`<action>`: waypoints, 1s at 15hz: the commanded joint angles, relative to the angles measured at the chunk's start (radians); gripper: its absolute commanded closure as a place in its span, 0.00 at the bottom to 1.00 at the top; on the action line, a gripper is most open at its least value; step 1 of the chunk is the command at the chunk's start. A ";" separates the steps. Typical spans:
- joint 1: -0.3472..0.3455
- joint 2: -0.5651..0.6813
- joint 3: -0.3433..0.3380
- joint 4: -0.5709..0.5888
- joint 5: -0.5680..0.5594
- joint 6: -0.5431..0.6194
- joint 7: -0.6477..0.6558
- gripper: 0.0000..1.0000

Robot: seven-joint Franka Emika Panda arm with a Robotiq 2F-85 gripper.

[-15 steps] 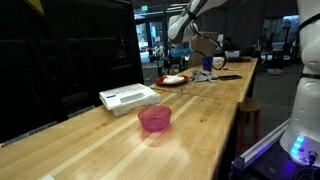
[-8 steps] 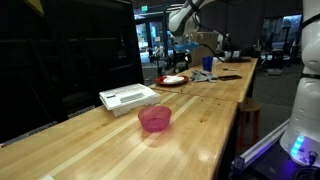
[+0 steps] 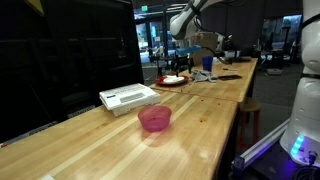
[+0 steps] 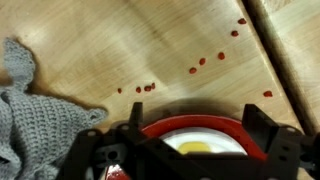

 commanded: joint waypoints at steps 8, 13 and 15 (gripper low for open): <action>0.002 -0.004 0.013 -0.022 0.020 -0.029 -0.019 0.00; 0.011 -0.062 0.056 -0.086 0.080 -0.045 -0.151 0.00; 0.025 -0.083 0.061 -0.113 0.050 -0.035 -0.101 0.00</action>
